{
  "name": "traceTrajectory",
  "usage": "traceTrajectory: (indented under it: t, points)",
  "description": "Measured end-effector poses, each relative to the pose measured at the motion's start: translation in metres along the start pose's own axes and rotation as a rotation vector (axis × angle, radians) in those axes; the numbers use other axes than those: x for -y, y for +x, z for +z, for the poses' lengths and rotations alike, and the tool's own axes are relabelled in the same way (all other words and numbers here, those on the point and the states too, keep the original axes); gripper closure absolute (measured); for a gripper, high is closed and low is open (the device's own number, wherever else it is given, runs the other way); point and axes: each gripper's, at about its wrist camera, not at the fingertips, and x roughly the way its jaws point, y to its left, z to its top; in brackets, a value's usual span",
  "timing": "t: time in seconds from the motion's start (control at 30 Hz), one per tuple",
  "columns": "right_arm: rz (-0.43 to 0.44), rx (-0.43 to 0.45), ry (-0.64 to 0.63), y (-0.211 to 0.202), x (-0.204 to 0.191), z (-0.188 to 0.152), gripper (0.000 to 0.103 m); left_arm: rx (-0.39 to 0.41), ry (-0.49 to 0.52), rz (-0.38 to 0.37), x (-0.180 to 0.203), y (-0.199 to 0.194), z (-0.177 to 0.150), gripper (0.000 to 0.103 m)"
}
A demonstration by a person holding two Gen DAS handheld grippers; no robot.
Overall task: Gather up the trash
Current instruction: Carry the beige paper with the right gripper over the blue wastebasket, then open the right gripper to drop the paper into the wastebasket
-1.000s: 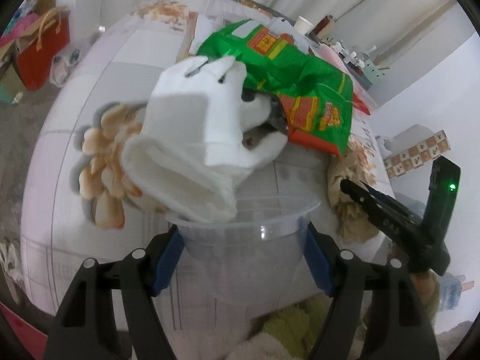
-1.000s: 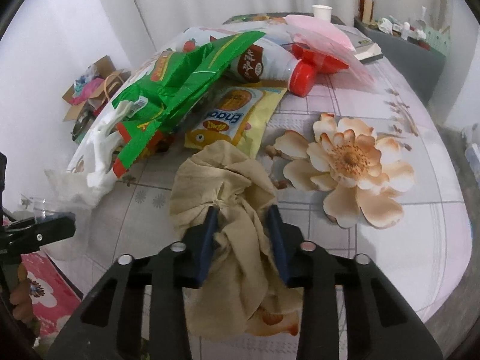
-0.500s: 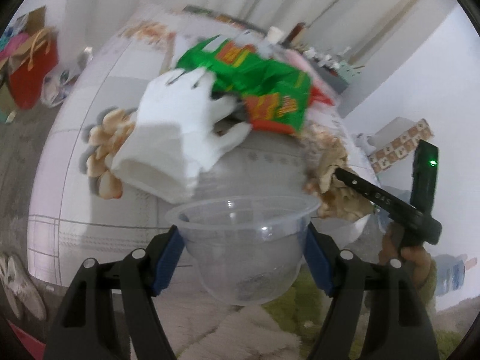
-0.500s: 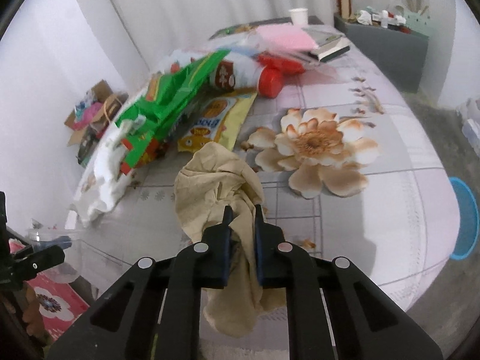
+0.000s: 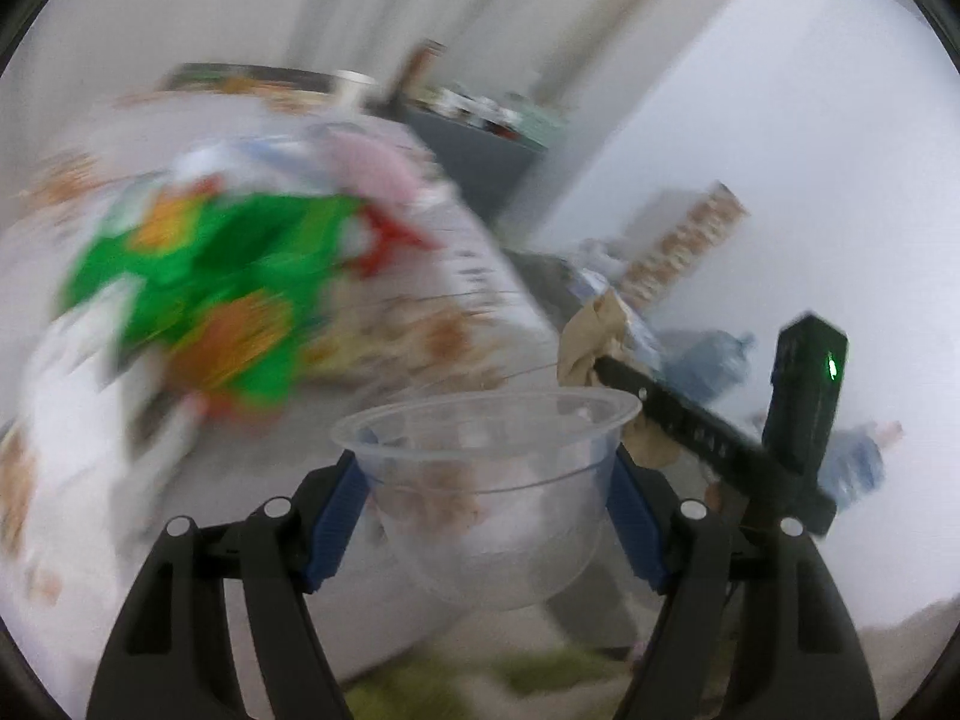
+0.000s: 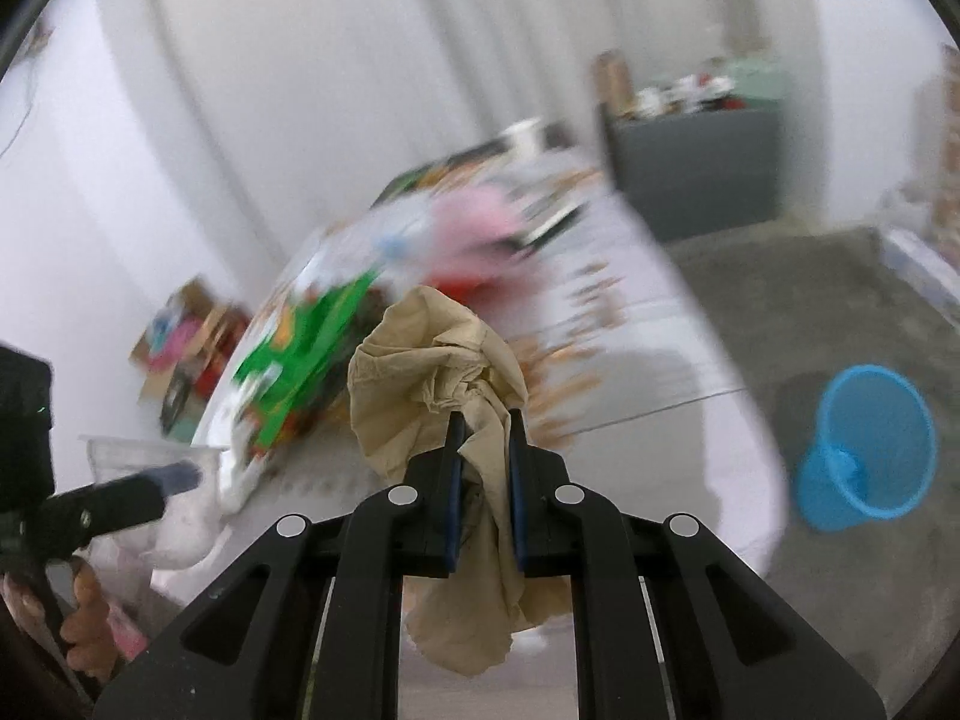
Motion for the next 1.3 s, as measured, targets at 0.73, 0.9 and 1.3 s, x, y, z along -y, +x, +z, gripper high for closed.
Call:
traceTrajectory:
  t: [0.73, 0.9, 1.3]
  points:
    - [-0.146, -0.021, 1.017, 0.051, 0.407, -0.033, 0.087, -0.608, 0.328, -0.033, 0.233, 0.479, 0.112, 0.031]
    - [-0.211, -0.028, 1.086, 0.076, 0.442, -0.042, 0.063, -0.614, 0.299, 0.015, 0.234, 0.533, 0.104, 0.022]
    - [-0.290, -0.041, 1.064, 0.082, 0.465, -0.048, 0.040, -0.534, 0.300, -0.055, 0.248, 0.509, 0.117, 0.017]
